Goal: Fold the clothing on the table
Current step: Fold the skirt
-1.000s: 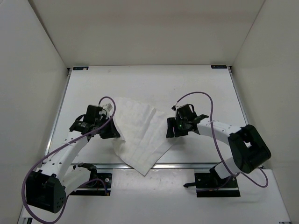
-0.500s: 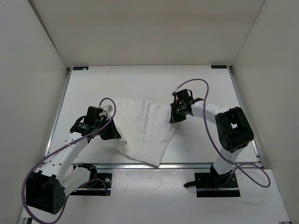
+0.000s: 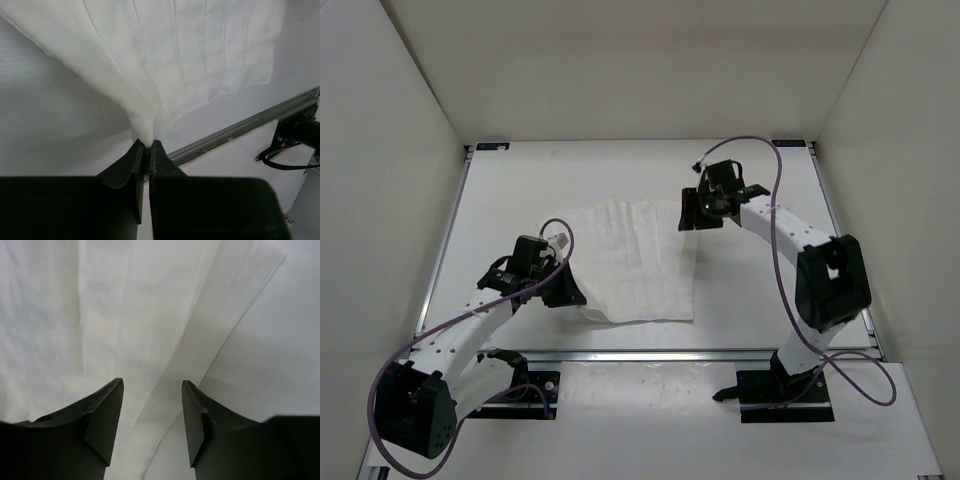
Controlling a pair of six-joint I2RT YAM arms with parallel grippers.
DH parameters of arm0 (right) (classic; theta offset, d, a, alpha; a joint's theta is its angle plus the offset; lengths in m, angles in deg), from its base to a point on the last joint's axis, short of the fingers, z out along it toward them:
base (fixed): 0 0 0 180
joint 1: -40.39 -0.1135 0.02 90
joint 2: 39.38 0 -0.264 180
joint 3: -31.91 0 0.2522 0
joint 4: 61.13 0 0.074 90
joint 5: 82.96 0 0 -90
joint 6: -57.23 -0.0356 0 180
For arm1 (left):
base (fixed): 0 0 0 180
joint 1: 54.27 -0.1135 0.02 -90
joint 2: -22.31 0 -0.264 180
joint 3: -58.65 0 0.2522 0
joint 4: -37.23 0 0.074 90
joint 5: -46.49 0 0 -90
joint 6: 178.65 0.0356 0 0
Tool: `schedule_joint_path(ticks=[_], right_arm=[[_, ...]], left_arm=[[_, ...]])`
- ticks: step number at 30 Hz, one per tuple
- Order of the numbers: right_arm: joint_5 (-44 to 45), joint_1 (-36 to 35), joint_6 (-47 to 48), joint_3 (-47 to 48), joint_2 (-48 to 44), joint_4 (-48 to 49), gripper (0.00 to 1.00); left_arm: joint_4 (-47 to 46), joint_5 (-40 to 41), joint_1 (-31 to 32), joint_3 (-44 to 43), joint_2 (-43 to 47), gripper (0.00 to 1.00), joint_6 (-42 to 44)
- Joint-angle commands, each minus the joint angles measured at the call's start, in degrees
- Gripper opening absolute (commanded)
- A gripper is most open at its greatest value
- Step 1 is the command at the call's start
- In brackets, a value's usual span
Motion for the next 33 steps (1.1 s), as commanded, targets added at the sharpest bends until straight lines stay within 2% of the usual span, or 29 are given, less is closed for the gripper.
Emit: schedule_joint_path(ticks=[1, 4, 10, 15, 25, 28, 29, 30, 31, 33], right_arm=[[-0.79, -2.47, -2.36, -8.81, -9.49, -4.42, 0.48], [-2.37, -3.96, -5.35, -22.50, -18.36, -1.53, 0.48], [-10.54, -0.71, -9.21, -36.33, -29.01, 3.05, 0.45], [-16.88, -1.05, -12.20, -42.74, -28.41, 9.72, 0.44], [-21.19, -4.32, -18.10, -49.17, -27.01, 18.33, 0.39], [-21.28, -4.49, -17.57, -48.56, -25.60, 18.70, 0.33], [-21.63, -4.32, -17.57, -48.38, -24.99, 19.14, 0.22], [-22.07, -4.14, -17.40, -48.29, -24.54, 18.97, 0.07], [-22.33, -3.88, -17.48, -48.12, -24.45, 19.92, 0.00], [-22.77, -2.74, -16.87, -46.46, -23.67, 19.76, 0.00]], left_arm=[[-2.72, -1.42, 0.90, 1.04, 0.66, 0.00, -1.15], [-2.90, -1.86, 0.64, 1.39, 0.92, 0.00, -1.15], [-2.99, -1.86, 0.55, 2.18, 1.09, 0.00, -1.14], [-4.57, -2.04, 1.17, 2.97, 0.74, 0.00, -2.12], [-3.69, -1.86, 0.81, 2.97, 1.97, 0.00, -1.94], [-3.69, -1.51, 0.73, 3.15, 1.62, 0.00, -1.68], [-3.43, -2.03, 0.81, 3.15, 1.71, 0.00, -1.85], [-3.51, -1.43, 0.64, 2.97, 1.80, 0.00, -1.77], [-3.51, -1.42, 0.55, 2.97, 2.06, 0.00, -1.94], [-4.57, -1.16, -0.06, 2.18, 1.27, 0.00, -2.29]])
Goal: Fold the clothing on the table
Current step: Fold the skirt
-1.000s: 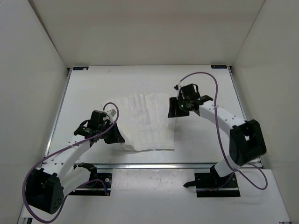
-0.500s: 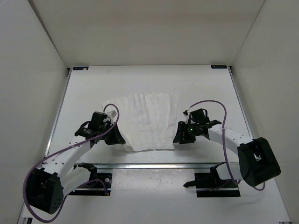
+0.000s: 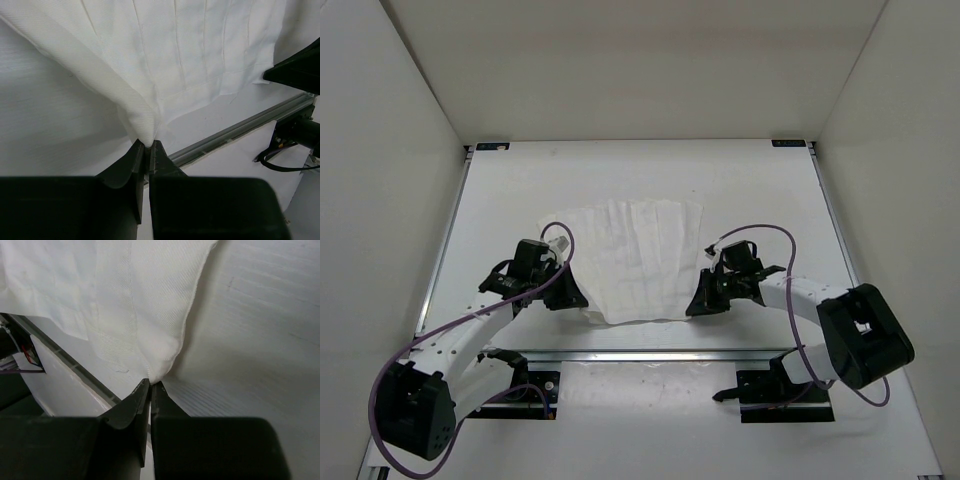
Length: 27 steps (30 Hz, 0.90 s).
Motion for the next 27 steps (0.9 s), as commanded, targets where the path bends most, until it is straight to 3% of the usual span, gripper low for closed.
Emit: schedule_joint_path(ticks=[1, 3, 5, 9, 11, 13, 17, 21, 27], right_arm=[[-1.77, 1.66, 1.44, 4.69, 1.04, 2.47, 0.00], [-0.89, 4.46, 5.30, 15.90, 4.27, -1.65, 0.00], [-0.72, 6.22, 8.46, 28.53, 8.39, -5.86, 0.00], [3.93, 7.29, 14.62, 59.92, 14.48, -17.90, 0.00], [5.70, 7.55, 15.69, 64.63, 14.40, -20.20, 0.00], [5.71, 8.17, 15.52, 61.42, 10.55, -19.52, 0.00], [1.93, 10.89, 12.27, 40.10, 3.07, -10.22, 0.00], [-0.80, 12.82, 10.42, 23.47, -0.63, -6.16, 0.00], [-1.15, 11.51, 7.70, 7.81, -9.85, -5.53, 0.00]], left_arm=[[-2.94, -0.46, -1.50, -2.21, -0.91, 0.00, -0.17], [-4.45, -0.54, -3.08, -8.61, -6.53, 0.00, 1.31], [-2.63, -0.89, -4.76, -23.67, -17.04, 0.00, 3.51], [1.78, -0.28, -7.31, -51.38, -26.23, 0.00, 5.37], [2.05, -1.59, -8.97, -54.33, -25.90, 0.00, 4.93], [0.13, 0.23, -9.42, -50.76, -22.47, 0.00, 4.23], [-5.76, 1.22, -9.07, -30.58, -13.95, 0.00, 1.95], [-10.07, 1.03, -7.49, -14.48, -12.26, 0.00, 1.41], [-8.77, 1.91, -5.47, -1.53, -10.69, 0.00, 2.46]])
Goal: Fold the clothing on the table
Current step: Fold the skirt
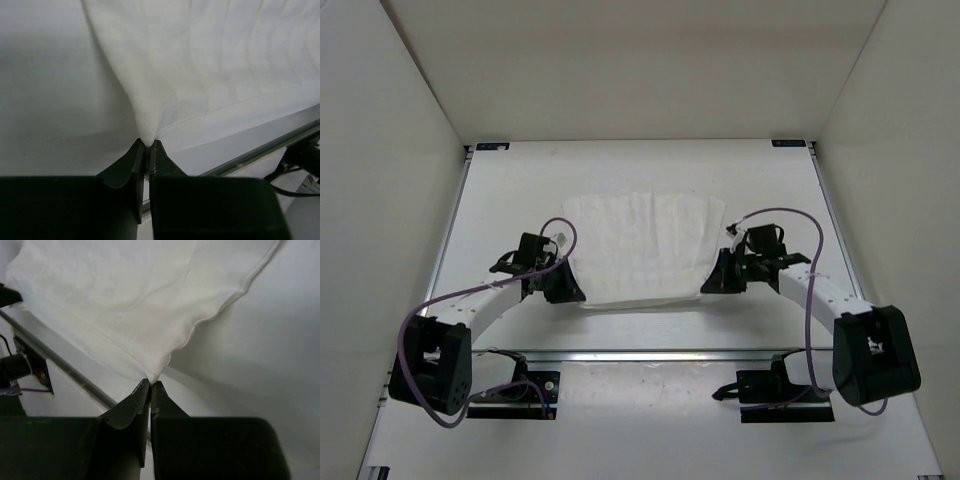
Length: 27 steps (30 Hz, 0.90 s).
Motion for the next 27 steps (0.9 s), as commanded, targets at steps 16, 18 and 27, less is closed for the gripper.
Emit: schedule_joint_path(ticks=[16, 18, 27], right_arm=[[-0.45, 0.42, -6.96, -7.88, -39.18, -25.04, 0.00], [-0.54, 2.71, -5.91, -5.68, -43.39, -29.89, 0.00], [-0.63, 6.42, -4.40, 8.65, -49.82, -43.80, 0.00]], left_arm=[[19.15, 2.51, 5.14, 0.26, 28.84, 0.00, -3.89], [21.53, 2.33, 5.23, -1.42, 30.69, 0.00, -4.51], [24.44, -1.79, 6.98, -8.89, 35.02, 0.00, -8.82]])
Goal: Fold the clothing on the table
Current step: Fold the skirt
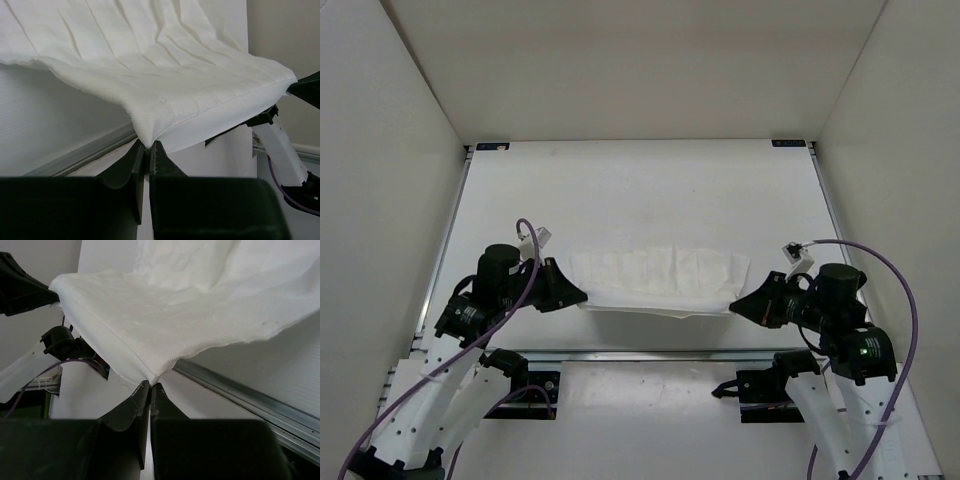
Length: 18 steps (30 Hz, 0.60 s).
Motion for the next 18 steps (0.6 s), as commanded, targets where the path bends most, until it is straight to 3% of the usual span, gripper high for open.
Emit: schedule_joint_path(ticks=[1, 8, 10, 13, 18], right_arm=[[3.98, -0.52, 0.21, 1.72, -0.78, -5.00, 0.00], [8.99, -7.20, -5.07, -3.90, 4.22, 3.79, 0.00], [8.83, -5.10, -3.15, -5.04, 8.34, 5.90, 0.00], [2.08, 7.25, 1.15, -6.89, 14.93, 10.72, 0.00], [2.58, 9.49, -2.08, -5.92, 23.55, 23.09, 0.01]], left_arm=[[3.24, 2.93, -0.75, -2.82, -0.52, 0.00, -0.30], [-5.70, 1.87, -3.13, 1.40, -6.66, 0.00, 0.67], [-8.09, 2.57, -3.65, 1.13, -10.00, 0.00, 1.29], [-12.13, 2.05, -4.88, -0.71, -16.76, 0.00, 2.25], [-19.50, 3.80, -5.76, -7.99, -29.59, 0.00, 2.70]])
